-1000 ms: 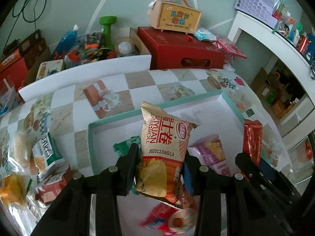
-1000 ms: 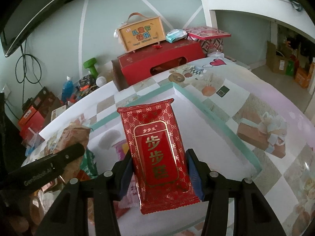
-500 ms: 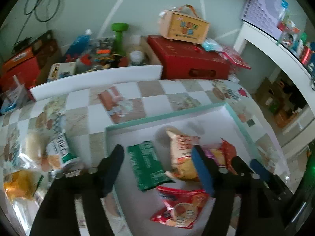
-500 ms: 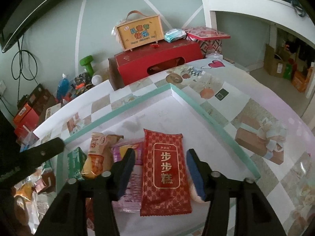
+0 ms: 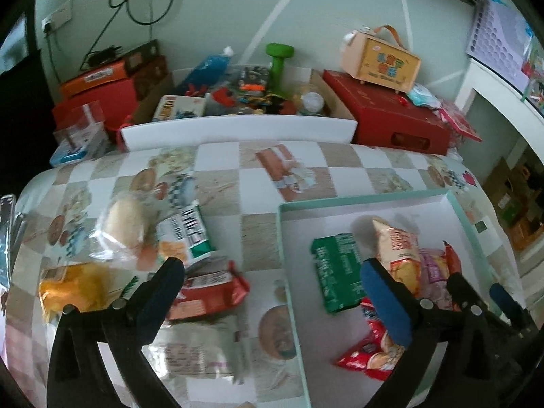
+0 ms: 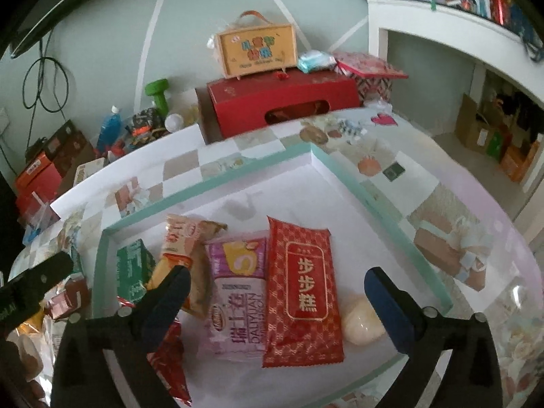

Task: Organize snacks
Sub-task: 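Withdraw both tools from the tray back toward the snack pile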

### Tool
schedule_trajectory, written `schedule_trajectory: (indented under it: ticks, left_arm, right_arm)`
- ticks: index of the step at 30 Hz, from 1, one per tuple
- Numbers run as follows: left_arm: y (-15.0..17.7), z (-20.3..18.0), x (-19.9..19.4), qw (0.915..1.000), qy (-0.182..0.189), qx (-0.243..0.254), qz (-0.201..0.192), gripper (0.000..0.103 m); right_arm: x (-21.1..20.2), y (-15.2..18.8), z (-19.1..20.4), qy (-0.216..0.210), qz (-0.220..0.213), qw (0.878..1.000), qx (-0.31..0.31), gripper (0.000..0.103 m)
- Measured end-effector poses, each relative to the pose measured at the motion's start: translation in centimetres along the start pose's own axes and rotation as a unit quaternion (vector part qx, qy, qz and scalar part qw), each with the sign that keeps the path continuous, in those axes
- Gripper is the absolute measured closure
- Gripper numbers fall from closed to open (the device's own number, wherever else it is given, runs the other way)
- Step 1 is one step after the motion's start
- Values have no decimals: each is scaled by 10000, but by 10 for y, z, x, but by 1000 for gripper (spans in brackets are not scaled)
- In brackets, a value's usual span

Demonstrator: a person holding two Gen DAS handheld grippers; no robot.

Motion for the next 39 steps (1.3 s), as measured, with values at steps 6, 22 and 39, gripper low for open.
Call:
schedule_trajectory:
  ticks: [6,22,39]
  left_arm:
    - [5,20,-5,9998,-89,-135,-81,0]
    - [14,81,-17,9976,-145,-444,-506,0]
    - [23,148,-8,9941,-152,-866,-629,0]
  right_arm:
    - [-4,-4,15,-6,-105,9998,-186,0]
    - [-13,-9,53,-354,-554,9977,-136,0]
    - [-10,-1,116,-846,-708,9929,-443,0]
Point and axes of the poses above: each gripper's, at about its wrist camera, not at the fingertips, and x roughly the way its jaws point, z to its left, y to its underside, the point moved 10 cm from there along x, roughly the way its jaws point, and after that the axes turned 9 degrees about -y, right-handed, at the moved point
